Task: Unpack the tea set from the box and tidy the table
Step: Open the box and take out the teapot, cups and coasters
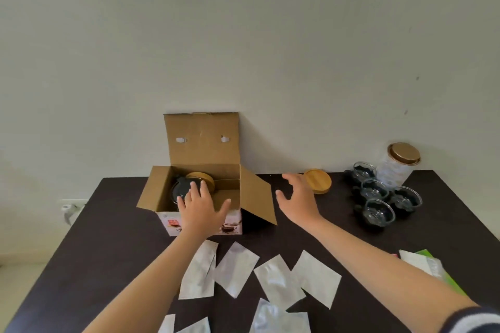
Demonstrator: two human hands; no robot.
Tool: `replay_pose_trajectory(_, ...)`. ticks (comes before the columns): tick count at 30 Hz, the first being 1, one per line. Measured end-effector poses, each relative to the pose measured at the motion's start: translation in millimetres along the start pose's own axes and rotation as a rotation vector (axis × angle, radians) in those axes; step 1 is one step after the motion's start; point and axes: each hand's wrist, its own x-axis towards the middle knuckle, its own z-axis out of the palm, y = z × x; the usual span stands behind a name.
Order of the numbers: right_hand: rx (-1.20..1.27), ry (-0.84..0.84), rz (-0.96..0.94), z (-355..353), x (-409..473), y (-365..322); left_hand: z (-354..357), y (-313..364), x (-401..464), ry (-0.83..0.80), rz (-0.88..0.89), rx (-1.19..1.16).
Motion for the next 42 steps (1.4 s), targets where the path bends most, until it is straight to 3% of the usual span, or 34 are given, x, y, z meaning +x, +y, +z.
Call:
replay_pose_trajectory(8,0.02,-0.148,0.005,98,16,-88,-18,-100,24,-0.042,0.01,0.059)
replay_pose_trajectory(14,0.136,-0.25,0.433,151,56,-108,-14,-110,45,-0.09,0.01,0.014)
replay_pose_trajectory(17,0.343,-0.256,0.701,164,75,-110,-7,-103,50,-0.097,-0.001,-0.011)
replay_pose_trajectory(21,0.511,-0.35,0.864,177,96,-110,2,-103,50,-0.05,-0.002,-0.053)
replay_pose_trajectory(26,0.509,-0.509,0.892,195,114,-109,8,-104,52,-0.024,0.009,-0.076)
replay_pose_trajectory(34,0.434,-0.541,0.927,213,128,-107,12,-105,53,0.003,0.008,-0.101)
replay_pose_trajectory(42,0.552,-0.323,0.909,202,113,-113,10,-105,53,-0.006,0.013,-0.112)
